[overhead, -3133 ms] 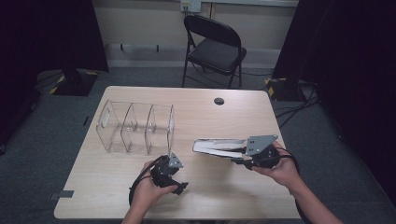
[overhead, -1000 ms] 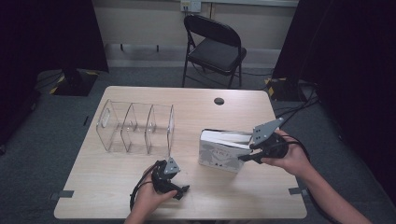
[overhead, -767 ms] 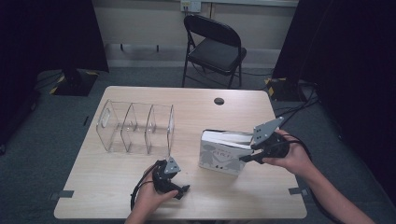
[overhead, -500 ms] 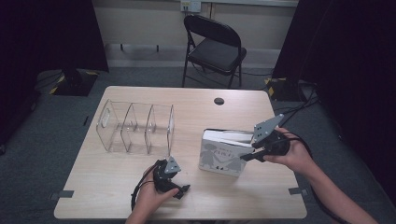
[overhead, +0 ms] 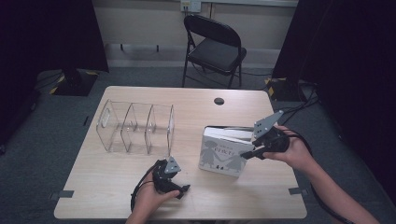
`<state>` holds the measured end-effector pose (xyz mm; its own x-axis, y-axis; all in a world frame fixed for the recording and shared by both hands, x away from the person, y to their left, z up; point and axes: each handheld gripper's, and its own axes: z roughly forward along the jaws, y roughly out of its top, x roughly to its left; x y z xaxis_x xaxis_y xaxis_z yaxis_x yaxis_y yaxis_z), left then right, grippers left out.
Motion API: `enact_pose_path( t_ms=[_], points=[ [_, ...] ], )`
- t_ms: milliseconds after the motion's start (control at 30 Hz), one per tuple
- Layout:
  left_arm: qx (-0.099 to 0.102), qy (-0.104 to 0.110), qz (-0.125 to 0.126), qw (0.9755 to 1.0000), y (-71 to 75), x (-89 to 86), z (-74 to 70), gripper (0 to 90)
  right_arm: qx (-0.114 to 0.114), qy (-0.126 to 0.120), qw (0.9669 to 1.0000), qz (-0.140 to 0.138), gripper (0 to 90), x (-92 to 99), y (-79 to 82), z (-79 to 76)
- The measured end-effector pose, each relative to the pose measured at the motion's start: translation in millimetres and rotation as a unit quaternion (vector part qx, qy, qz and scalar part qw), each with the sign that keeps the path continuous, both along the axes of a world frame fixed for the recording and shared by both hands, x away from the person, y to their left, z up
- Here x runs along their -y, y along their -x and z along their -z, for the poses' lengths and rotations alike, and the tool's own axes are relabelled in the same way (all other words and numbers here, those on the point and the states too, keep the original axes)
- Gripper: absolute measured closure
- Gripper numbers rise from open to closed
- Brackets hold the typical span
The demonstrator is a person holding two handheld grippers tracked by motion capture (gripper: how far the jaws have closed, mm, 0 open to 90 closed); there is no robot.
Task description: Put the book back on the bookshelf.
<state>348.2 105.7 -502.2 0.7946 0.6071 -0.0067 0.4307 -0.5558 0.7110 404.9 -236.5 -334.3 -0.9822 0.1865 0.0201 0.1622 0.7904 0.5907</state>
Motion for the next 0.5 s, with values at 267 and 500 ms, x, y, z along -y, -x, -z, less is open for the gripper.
enact_pose_path(
  t_ms=[267, 500],
  points=[
    [-0.014, -0.012, -0.022, 0.9996, 0.3, 5.4, -3.3, 0.6, -0.004, -0.003, 1.0, 0.005, 75.3, 0.6, -0.2, 0.5],
    [-0.045, -0.044, -0.022, 0.9978, -3.9, 10.7, -17.3, 21.8, -0.01, -0.002, 0.9999, 0.008, 74.7, 0.8, -2.2, 0.1]
  ],
)
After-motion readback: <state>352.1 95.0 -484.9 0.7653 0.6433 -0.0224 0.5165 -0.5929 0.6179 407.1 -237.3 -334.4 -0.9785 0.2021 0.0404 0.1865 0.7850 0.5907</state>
